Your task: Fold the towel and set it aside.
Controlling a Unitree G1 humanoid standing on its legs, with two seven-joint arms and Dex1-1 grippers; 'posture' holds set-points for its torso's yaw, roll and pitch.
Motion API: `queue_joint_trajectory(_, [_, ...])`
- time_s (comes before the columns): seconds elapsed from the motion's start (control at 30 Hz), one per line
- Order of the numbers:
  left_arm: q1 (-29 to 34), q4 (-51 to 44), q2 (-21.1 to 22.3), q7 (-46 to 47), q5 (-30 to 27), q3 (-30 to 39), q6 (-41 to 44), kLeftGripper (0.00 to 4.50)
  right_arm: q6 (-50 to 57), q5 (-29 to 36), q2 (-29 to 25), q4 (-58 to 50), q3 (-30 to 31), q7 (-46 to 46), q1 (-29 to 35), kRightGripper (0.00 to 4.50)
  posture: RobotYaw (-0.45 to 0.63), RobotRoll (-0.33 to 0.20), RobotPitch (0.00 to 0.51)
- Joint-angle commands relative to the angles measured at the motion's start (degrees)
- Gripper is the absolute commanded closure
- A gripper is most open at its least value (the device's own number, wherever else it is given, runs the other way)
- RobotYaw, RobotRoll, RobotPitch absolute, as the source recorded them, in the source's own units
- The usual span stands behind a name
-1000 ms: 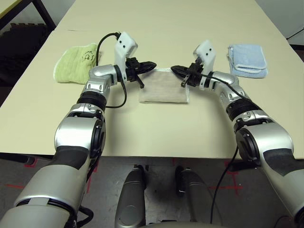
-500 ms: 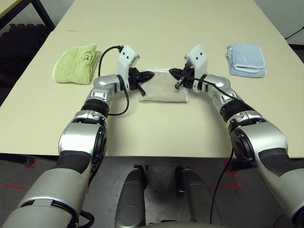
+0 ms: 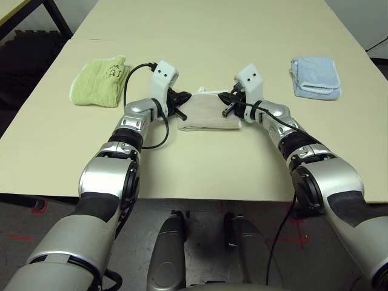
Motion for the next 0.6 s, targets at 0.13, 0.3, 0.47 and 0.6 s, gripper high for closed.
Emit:
queue_joint_trajectory(0.13, [-2.04, -3.75, 2.95, -22.81, -5.21, 2.20, -1.42, 4.46, 10.10, 7.71, -6.58, -2.26, -4.73, 19.95, -2.38, 4.50, 0.09, 0.000, 0.222])
queue_joint_trajectory(0.3, [0.57, -7.45, 6.71, -34.42, -5.97, 1.34, -2.48, 4.10, 21.60, 9.19, -12.97, -4.43, -4.11, 28.73, -1.33, 4.50, 0.08, 0.000, 0.227])
queue_joint_trajectory(0.47, [4.71, -11.55, 8.96, -39.20, -6.34, 1.19, -7.20, 2.40, 38.26, 12.41, -16.28, -10.66, -4.75, 30.74, 3.59, 2.70, 0.07, 0.000, 0.232])
queue_joint_trajectory(0.6, [6.15, -13.49, 9.38, -41.18, -6.85, 1.07, -8.95, 0.87, 54.92, 15.90, -17.27, -16.06, -6.06, 26.88, 5.96, 1.20, 0.07, 0.000, 0.233])
